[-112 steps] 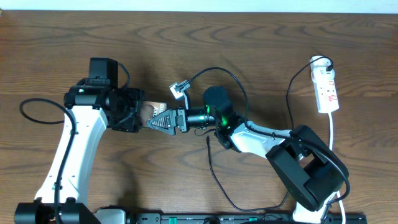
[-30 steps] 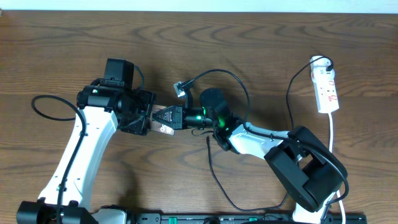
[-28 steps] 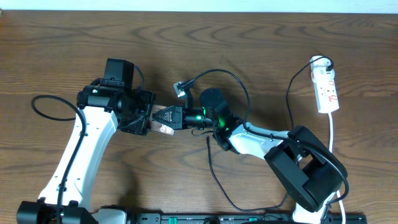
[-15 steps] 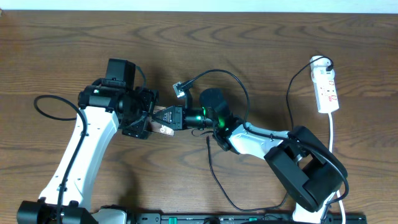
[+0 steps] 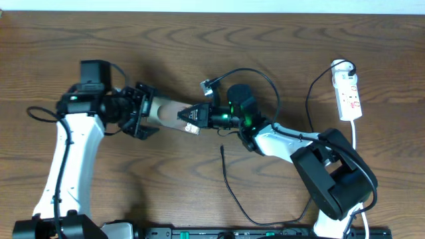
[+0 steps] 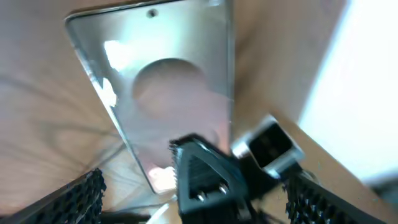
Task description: Plug charger to phone and switch on socket
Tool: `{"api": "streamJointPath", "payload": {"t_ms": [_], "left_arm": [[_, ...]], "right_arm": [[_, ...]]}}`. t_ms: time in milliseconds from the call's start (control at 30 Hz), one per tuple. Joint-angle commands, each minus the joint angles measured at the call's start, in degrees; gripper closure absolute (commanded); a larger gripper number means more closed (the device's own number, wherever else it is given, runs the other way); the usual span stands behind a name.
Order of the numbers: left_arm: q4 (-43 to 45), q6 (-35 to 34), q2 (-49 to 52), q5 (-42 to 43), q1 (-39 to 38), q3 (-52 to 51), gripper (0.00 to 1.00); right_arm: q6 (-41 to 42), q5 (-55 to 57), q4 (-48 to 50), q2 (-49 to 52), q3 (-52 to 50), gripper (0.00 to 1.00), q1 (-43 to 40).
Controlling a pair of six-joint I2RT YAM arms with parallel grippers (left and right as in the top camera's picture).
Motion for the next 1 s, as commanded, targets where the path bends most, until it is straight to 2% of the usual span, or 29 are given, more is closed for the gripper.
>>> {"api": "streamJointPath", "payload": {"t_ms": [0, 167, 333, 433, 533, 700, 967], "left_arm": [[1.16, 7.65, -0.98, 13.88, 4.46, 0.57, 0.1], [1.44, 9.77, -0.98, 16.55, 9.66, 0.57, 0.1], [3.82, 9.9, -0.98, 17.84, 12.37, 0.57, 0.1], [8.26, 8.33, -0.96, 18.1, 13.18, 0.57, 0.1], [16.52, 5.16, -0.94, 18.12, 13.09, 0.57, 0.1], [23.52, 1.9, -0.94, 16.72, 13.09, 0.57, 0.1], [24.5, 2.29, -0.9, 12.94, 12.98, 0.57, 0.1]], "right_arm": [[3.15, -1.36, 3.82, 0.42, 0.66, 0.99, -1.73], [18.38, 2.54, 11.04, 0.42, 0.66, 0.99, -4.72], [37.07, 9.14, 11.72, 0.44, 0.66, 0.99, -5.92], [47.28, 12.07, 12.17, 0.42, 0.66, 0.99, -5.75], [54.05, 13.99, 13.81, 0.44, 0.66, 0.99, -5.25], [56.98, 18.53, 19.93, 0.44, 0.66, 0.98, -3.48], [56.98, 27.71, 26.88, 0.44, 0.68, 0.99, 0.98]]}}
